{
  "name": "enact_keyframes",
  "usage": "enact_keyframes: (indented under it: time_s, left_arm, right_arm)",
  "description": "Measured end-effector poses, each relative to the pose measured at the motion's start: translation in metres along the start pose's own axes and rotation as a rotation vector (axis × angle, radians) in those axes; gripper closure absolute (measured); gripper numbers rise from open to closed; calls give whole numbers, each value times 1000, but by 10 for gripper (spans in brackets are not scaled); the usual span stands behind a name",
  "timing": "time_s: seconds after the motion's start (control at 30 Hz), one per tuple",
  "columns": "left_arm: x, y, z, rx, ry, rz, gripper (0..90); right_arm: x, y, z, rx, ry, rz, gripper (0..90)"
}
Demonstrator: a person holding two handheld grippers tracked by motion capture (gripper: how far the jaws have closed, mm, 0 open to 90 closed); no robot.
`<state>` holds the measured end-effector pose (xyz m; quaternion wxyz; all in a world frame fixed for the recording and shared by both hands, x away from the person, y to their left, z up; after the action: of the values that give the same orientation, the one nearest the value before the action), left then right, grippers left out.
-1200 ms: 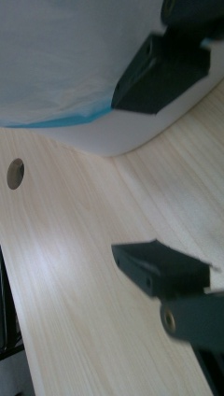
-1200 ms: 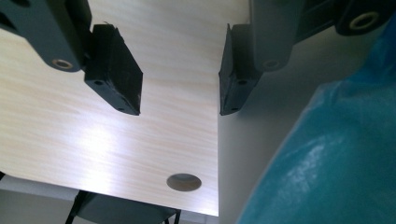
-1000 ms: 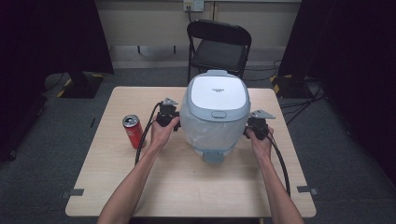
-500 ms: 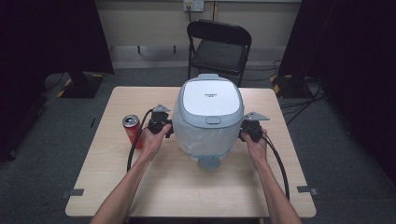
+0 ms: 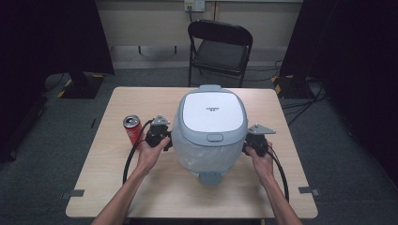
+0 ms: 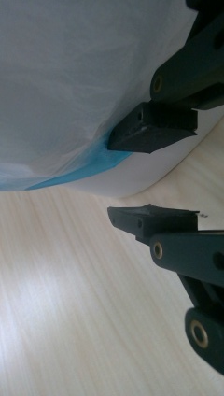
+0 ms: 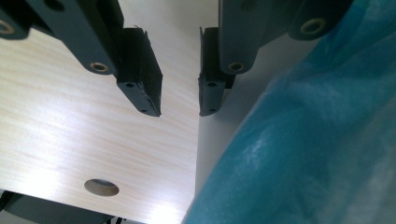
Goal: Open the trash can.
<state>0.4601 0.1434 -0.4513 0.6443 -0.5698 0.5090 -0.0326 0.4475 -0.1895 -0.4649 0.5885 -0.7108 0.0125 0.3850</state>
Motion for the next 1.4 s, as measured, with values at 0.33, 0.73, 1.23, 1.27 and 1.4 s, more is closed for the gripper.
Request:
enact_keyframes:
  time_s: [0.33,0.73,1.23,1.27,1.4]
  left_arm:
    - [-5,4,-13,50,23,31,610]
    - [-8,8,-14,62,16,27,502]
    - [-37,13,-8,51,-35,14,271]
    - [-40,13,-9,69,-48,16,270]
    - [-55,13,-7,69,-37,-11,268]
  right_arm:
    - [-23,13,8,1,-4,26,677]
    - [-23,14,4,24,18,17,559]
    - [-40,53,-24,82,109,175,248]
    - [-41,57,-25,78,114,194,244]
    - [-47,71,-29,86,126,208,227]
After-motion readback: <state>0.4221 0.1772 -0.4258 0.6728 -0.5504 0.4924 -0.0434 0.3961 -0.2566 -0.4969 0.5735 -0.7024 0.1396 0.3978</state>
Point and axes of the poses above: each handheld gripper's, and its own axes: x roughly forward along the jaws, y roughly out of its underside, z roughly to its left, the point moved 2 cm from there along x, roughly forward along the jaws, and after that the axes turned 3 degrees about z, right-handed, at the moved point
